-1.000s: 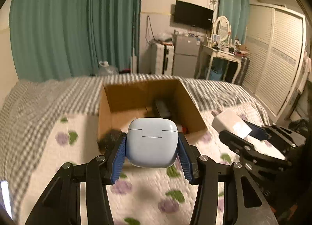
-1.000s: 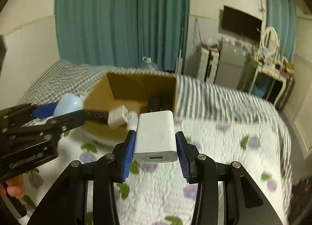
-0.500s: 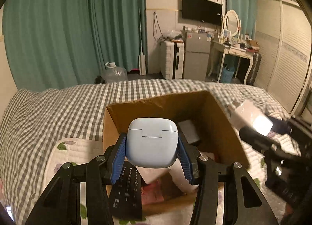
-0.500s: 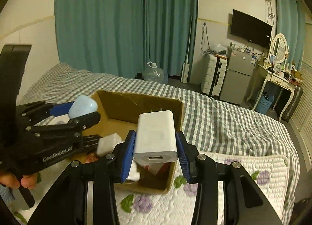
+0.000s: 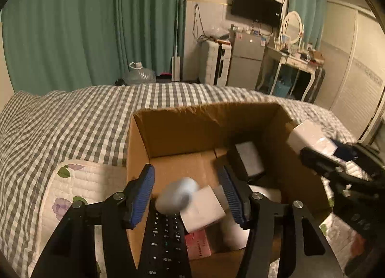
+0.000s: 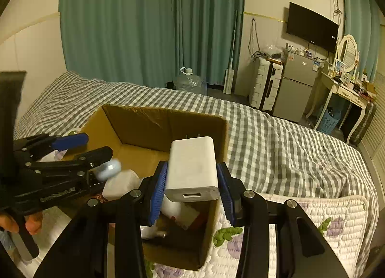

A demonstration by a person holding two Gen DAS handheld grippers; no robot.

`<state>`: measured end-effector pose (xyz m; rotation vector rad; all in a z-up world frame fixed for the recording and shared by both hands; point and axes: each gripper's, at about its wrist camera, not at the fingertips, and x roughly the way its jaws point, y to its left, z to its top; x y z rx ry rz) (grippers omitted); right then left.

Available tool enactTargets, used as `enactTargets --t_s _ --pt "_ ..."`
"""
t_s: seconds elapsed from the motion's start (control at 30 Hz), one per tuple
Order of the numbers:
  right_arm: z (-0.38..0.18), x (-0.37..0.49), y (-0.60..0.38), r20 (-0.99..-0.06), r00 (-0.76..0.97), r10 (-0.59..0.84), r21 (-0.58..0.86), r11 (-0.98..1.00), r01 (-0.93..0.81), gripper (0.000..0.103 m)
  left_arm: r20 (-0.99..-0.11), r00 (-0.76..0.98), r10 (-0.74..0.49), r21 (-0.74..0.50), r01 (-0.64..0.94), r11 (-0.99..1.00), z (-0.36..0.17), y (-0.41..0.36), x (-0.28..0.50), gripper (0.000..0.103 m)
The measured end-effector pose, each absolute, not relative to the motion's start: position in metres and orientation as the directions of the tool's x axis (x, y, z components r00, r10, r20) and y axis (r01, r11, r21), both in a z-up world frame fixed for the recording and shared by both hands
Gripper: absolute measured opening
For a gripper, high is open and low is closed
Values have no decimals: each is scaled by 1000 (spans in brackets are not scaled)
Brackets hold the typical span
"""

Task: Organize rigid objects
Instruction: 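Carry the charger and earbud case into the box and open both tools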

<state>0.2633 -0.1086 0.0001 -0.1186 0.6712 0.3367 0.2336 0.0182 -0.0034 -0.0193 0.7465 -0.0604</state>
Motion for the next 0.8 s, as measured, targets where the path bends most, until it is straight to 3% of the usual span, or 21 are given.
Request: enactTargets --t_s 0.37,0.43,0.47,0.5,0.8 --pt "-19 321 -71 -682 641 352 88 910 -406 41 -654 757 -14 -68 -40 997 8 49 236 62" --pt "-21 325 -67 -678 650 344 81 914 -398 47 -653 757 -13 -69 -43 997 7 51 238 62" --pt "-20 325 -67 -675 653 345 81 913 -399 62 -652 758 -11 -67 -43 997 6 51 238 62" --pt "-19 324 -67 -669 659 346 80 914 -398 68 -652 759 -10 -65 -42 997 5 50 239 62" --pt "24 287 -89 -619 739 265 16 945 -326 68 -641 767 -25 -69 -24 997 24 38 222 62"
